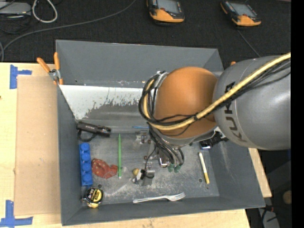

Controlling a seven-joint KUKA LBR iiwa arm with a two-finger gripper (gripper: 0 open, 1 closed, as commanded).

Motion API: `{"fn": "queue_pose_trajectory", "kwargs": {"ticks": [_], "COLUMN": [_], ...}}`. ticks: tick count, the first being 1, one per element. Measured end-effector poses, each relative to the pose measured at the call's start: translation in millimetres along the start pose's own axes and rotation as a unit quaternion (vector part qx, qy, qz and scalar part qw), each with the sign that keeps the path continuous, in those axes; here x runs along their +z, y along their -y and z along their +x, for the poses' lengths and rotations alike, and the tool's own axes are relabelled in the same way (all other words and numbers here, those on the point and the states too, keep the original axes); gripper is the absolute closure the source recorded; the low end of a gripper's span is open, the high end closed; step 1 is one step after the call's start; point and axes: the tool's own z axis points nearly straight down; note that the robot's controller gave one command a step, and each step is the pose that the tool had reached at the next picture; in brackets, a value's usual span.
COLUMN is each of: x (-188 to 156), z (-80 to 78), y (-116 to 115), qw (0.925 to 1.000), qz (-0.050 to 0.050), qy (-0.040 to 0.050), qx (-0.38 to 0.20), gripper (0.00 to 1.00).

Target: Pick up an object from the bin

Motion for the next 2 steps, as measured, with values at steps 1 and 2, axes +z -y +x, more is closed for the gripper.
{"fn": "queue_pose_trajectory", "kwargs": {"ticks": [1,2], "x": [0.1,65.6], "z": [-0.1,-24.6], "y": [-0.3,-85.9], "qw": [1.0000,0.9999], "qz": [0.000,-0.001], "qy": [0.0001,0.0022], "qx": [0.000,-0.010], "gripper": [0.00,0.00]}}
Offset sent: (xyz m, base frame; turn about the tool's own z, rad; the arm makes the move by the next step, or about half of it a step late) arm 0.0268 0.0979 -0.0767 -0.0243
